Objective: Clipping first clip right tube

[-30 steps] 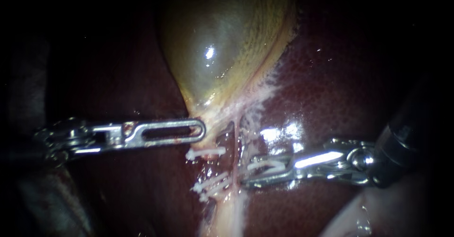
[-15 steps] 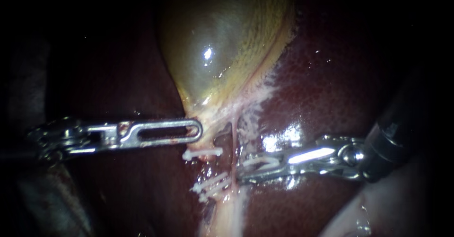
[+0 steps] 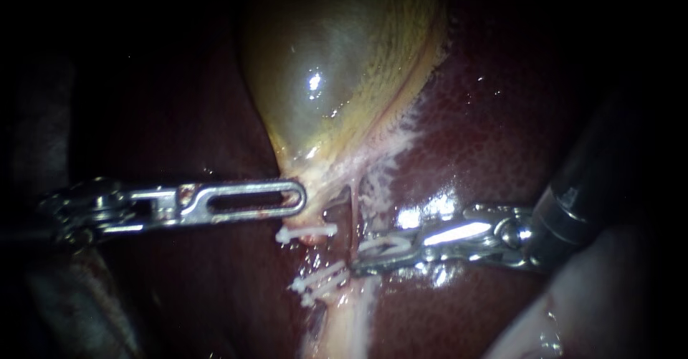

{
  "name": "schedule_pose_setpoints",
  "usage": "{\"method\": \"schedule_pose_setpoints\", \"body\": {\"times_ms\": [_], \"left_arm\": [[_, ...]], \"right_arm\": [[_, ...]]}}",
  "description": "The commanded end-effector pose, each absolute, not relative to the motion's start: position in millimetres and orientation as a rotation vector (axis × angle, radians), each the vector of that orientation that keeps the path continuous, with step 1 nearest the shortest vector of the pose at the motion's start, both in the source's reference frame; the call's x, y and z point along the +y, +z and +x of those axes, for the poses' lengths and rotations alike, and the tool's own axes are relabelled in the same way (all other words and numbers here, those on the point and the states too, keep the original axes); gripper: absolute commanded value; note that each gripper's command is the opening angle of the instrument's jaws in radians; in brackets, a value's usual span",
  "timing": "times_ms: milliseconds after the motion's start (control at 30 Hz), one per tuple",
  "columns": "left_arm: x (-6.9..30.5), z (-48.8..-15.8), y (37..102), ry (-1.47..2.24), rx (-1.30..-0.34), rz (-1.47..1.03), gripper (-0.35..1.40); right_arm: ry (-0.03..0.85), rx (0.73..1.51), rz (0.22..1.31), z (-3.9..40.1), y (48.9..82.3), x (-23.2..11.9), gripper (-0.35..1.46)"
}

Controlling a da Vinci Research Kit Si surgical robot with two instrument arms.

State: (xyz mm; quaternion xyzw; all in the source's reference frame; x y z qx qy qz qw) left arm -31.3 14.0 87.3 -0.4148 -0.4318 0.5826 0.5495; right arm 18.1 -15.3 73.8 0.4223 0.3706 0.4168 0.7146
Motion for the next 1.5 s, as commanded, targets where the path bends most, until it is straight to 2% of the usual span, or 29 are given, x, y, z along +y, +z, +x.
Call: {"method": "schedule_pose_setpoints", "body": {"times_ms": [33, 467, 933, 1200, 1500], "left_arm": [[14.0, -31.3, 87.3, 1.383, -1.021, -0.987, -0.35], [14.0, -31.3, 87.3, 1.383, -1.021, -0.987, -0.35], [14.1, -31.3, 87.3, 1.383, -1.021, -0.987, -0.35], [14.1, -31.3, 87.3, 1.383, -1.021, -0.987, -0.35], [14.1, -31.3, 87.4, 1.383, -1.022, -0.987, -0.35]], "right_arm": [[0.921, 0.821, 0.938, 18.2, 73.9, -15.4, 0.54], [0.903, 0.813, 0.946, 19.7, 75.3, -16.1, 0.54], [0.873, 0.814, 0.969, 21.6, 74.9, -16.6, 0.51], [0.901, 0.782, 1.024, 21.5, 74.8, -17.3, 0.43], [0.893, 0.756, 1.027, 21.5, 75.3, -18.1, 0.35]]}}
